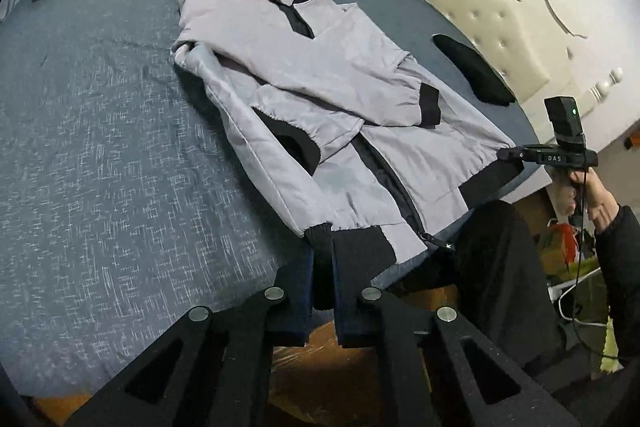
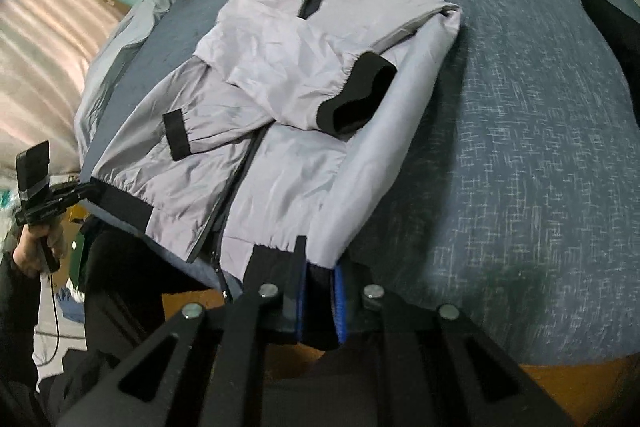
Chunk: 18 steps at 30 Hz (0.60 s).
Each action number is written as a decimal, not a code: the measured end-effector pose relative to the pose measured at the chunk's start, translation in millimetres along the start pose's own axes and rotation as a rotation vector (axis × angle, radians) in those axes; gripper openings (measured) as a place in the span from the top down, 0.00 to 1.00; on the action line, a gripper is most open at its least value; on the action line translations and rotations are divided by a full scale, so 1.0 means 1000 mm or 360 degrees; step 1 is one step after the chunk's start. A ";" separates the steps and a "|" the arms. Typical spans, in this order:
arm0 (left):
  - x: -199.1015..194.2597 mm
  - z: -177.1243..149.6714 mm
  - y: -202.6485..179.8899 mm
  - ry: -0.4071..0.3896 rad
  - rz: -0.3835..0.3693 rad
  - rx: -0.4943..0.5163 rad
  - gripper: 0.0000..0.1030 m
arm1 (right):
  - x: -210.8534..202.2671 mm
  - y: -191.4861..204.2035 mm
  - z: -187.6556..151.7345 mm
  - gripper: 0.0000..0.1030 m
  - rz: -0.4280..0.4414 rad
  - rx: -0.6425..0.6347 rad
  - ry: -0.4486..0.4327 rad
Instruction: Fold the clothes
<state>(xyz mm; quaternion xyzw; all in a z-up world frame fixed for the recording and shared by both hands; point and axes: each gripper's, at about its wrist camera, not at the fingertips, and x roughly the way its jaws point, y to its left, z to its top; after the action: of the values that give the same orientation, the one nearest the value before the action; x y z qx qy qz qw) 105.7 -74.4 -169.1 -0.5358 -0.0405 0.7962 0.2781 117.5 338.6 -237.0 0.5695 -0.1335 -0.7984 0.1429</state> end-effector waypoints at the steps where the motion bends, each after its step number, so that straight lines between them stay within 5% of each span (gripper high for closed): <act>1: 0.001 -0.002 0.000 -0.0002 0.0002 0.0003 0.92 | -0.002 0.001 -0.002 0.90 0.0005 -0.0009 -0.0002; 18: 0.006 -0.041 0.030 -0.0080 -0.0059 -0.0048 0.92 | -0.011 -0.007 0.010 0.90 0.0106 -0.0115 -0.0050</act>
<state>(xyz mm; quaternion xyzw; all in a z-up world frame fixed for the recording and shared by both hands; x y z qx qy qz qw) 128.1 -106.2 -202.6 -0.5189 -0.0692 0.8034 0.2836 110.7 349.9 -226.3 0.5466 -0.1256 -0.8064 0.1877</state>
